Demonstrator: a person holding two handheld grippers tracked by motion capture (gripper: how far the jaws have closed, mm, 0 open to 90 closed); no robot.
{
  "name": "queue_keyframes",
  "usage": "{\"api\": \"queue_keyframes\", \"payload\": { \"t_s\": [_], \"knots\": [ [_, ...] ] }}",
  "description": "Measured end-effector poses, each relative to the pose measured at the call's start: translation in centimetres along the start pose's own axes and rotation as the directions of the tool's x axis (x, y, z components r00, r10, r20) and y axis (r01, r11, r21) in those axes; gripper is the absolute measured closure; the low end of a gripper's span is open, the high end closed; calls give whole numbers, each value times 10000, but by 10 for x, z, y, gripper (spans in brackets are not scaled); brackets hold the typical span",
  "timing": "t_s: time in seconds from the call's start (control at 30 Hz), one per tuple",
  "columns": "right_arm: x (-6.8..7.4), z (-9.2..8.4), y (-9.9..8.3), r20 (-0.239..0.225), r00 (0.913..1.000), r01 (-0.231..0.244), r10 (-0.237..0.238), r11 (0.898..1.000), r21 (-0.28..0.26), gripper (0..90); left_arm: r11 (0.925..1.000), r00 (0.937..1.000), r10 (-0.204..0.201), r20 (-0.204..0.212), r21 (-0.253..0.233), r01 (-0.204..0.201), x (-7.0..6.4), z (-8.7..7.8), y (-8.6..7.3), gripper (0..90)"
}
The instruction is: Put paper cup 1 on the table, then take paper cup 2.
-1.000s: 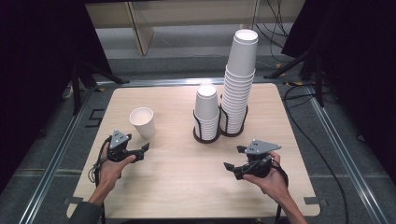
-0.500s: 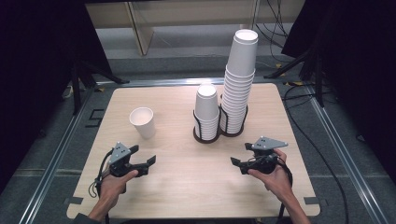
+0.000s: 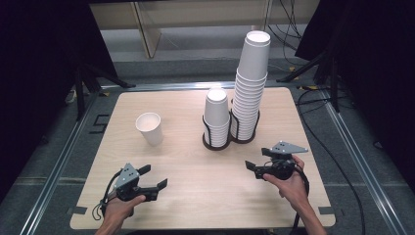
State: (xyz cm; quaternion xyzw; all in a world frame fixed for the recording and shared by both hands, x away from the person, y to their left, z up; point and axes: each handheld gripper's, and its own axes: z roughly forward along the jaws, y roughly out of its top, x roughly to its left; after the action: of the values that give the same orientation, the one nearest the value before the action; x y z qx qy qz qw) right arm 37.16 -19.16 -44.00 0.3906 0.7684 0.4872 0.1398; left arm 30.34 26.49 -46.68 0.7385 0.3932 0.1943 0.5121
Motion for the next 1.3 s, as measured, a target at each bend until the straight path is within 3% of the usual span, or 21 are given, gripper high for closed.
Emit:
{"api": "queue_keyframes", "payload": {
  "t_s": [0.03, 0.07, 0.1, 0.17, 0.23, 0.27, 0.3, 0.33, 0.37, 0.53, 0.6, 0.63, 0.67, 0.77, 0.87, 0.93, 0.97, 1.0, 1.03, 1.17, 1.3],
  "knots": [
    [-1, 0, 0, 88, 10000, 26, -25, 10000, -96, 156, 9998, 9999, -62, 84, -175, 63, -1, 1, -1, 141],
    [2, -1, 1, 67, 9992, -400, 400, 9992, 54, 156, 9999, 10000, -51, 76, -94, 52, -2, -1, -2, 141],
    [-2, -1, 2, 109, 9999, -15, 17, 9998, -190, 156, 9999, 10000, 35, -3, 105, -35, -2, -3, -2, 141],
    [-2, -2, 4, 147, 9998, -142, 145, 9996, -248, 156, 10000, 10000, -16, 49, 12, 16, -4, -3, -3, 142],
    [-3, -5, 7, 323, 9995, 53, -45, 9997, -248, 156, 9999, 9998, 3, 177, -101, -1, -6, -2, -5, 142],
    [-2, -6, 10, 283, 9995, -114, 122, 9996, -263, 156, 10000, 9999, 70, 90, -2, -70, -6, -3, -5, 141],
    [-3, -7, 13, 300, 9995, 41, -31, 9994, -347, 156, 9998, 9999, 122, 58, 154, -122, -7, -4, -5, 141],
    [-1, -9, 16, 277, 9995, -145, 159, 9987, -494, 156, 10000, 9998, 41, 176, 2, -41, -7, -2, -6, 141],
    [-3, -11, 21, 345, 9993, 159, -138, 9979, -628, 156, 10000, 9999, -7, 147, 58, 7, -8, -2, -6, 141],
    [-4, -17, 40, 580, 9975, 467, -414, 9946, -925, 156, 9998, 9996, 169, 236, 136, -172, -9, 0, -9, 141],
    [-4, -18, 48, 456, 9983, 414, -365, 9928, -1120, 156, 9993, 9996, 255, 105, 272, -258, -10, -1, -8, 141],
    [-6, -19, 52, 724, 9953, 733, -646, 9895, -1249, 156, 9995, 9997, 205, 107, 226, -207, -10, 0, -9, 141],
    [-4, -20, 56, 635, 9973, 431, -362, 9929, -1110, 156, 9997, 9996, 206, 169, 157, -208, -10, 1, -9, 142],
    [-6, -21, 65, 606, 9976, 412, -332, 9898, -1360, 156, 9998, 9996, 212, 201, 62, -213, -11, 2, -9, 141],
    [-10, -21, 72, 894, 9947, 646, -514, 9864, -1511, 156, 9994, 9992, 327, 221, 121, -330, -10, 0, -8, 141],
    [-11, -21, 75, 662, 9973, 428, -331, 9875, -1514, 155, 9994, 9992, 337, 206, 93, -339, -10, 1, -8, 141],
    [-12, -23, 77, 916, 9950, 533, -402, 9881, -1445, 155, 9992, 9993, 355, 145, 163, -357, -10, 0, -8, 141],
    [-12, -23, 79, 693, 9974, 311, -213, 9892, -1434, 155, 9976, 9984, 566, 63, 404, -568, -8, -1, -8, 141],
    [-13, -23, 80, 771, 9968, 319, -205, 9882, -1499, 155, 9993, 9993, 320, 170, 161, -323, -9, 1, -9, 141],
    [-15, -24, 89, 1005, 9946, 405, -250, 9871, -1548, 154, 9987, 9992, 373, 143, 343, -377, -9, 1, -8, 141],
    [-15, -30, 102, 856, 9961, 355, -214, 9853, -1669, 154, 9986, 9991, 413, 102, 328, -416, -9, 1, -9, 141]
  ]
}}
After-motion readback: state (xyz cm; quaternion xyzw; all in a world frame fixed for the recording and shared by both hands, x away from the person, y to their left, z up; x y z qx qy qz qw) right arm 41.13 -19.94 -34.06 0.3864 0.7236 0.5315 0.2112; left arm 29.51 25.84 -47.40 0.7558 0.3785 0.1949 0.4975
